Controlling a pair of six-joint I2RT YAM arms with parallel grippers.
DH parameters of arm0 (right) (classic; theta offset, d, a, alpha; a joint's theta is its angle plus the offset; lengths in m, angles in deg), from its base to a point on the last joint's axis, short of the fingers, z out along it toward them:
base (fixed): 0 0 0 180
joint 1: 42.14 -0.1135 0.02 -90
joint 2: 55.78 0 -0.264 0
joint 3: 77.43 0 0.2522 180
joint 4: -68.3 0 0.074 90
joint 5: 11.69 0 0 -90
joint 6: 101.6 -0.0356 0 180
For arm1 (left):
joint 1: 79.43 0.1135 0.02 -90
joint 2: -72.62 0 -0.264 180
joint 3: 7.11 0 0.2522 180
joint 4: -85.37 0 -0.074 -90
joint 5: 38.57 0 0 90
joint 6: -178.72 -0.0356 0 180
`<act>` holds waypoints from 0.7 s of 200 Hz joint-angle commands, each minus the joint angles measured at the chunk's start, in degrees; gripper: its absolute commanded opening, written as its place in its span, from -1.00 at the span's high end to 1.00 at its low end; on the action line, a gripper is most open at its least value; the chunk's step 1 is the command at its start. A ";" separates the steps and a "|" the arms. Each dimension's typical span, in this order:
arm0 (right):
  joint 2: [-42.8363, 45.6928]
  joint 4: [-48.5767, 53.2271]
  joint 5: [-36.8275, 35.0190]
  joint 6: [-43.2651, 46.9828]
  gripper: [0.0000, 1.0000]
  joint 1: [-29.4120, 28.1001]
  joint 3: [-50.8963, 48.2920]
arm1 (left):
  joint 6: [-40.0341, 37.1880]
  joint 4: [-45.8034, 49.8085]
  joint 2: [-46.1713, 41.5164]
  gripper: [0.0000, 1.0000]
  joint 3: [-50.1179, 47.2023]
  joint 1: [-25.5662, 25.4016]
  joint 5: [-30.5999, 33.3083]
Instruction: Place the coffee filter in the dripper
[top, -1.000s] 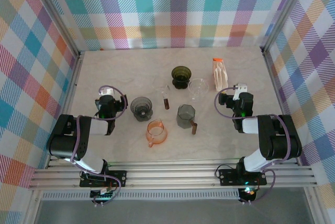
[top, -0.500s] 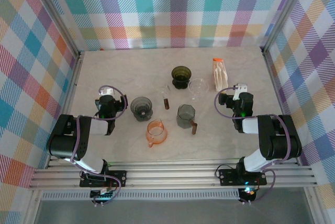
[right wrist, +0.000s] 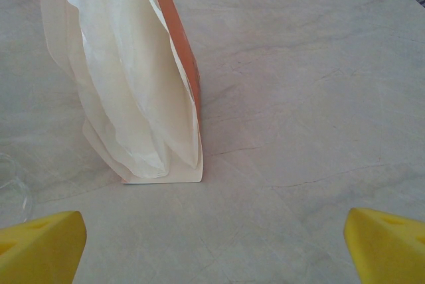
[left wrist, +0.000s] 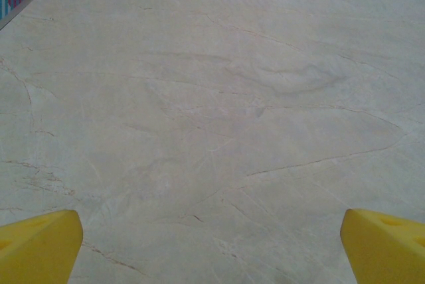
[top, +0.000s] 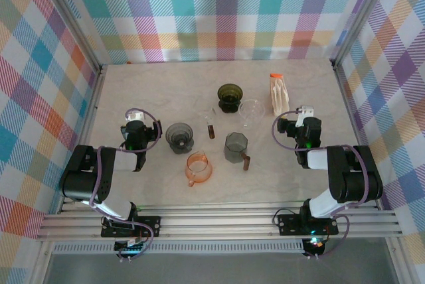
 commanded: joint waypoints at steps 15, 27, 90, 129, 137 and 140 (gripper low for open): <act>0.07 -1.84 0.72 -0.78 -0.98 -0.27 -0.11 | 0.10 -1.88 -0.31 -0.99 0.07 0.55 -0.23; 0.07 -1.70 0.79 -0.89 -0.98 -0.31 -0.07 | 0.12 -1.86 -0.33 -1.00 0.07 0.55 -0.24; 4.08 6.80 2.09 -1.03 -0.98 0.28 3.09 | 0.39 4.11 -2.74 -0.99 2.41 0.59 0.15; 10.35 25.29 -2.94 -5.37 -0.98 -0.11 9.17 | 1.44 19.96 -7.17 -1.00 9.57 0.57 2.93; 11.81 26.68 -3.62 -6.63 -0.98 -0.30 9.42 | 1.97 20.40 -8.94 -1.00 9.34 0.52 3.94; 12.43 26.96 -3.84 -7.20 -0.98 -0.45 9.43 | 2.36 20.57 -9.65 -1.00 9.26 0.59 4.48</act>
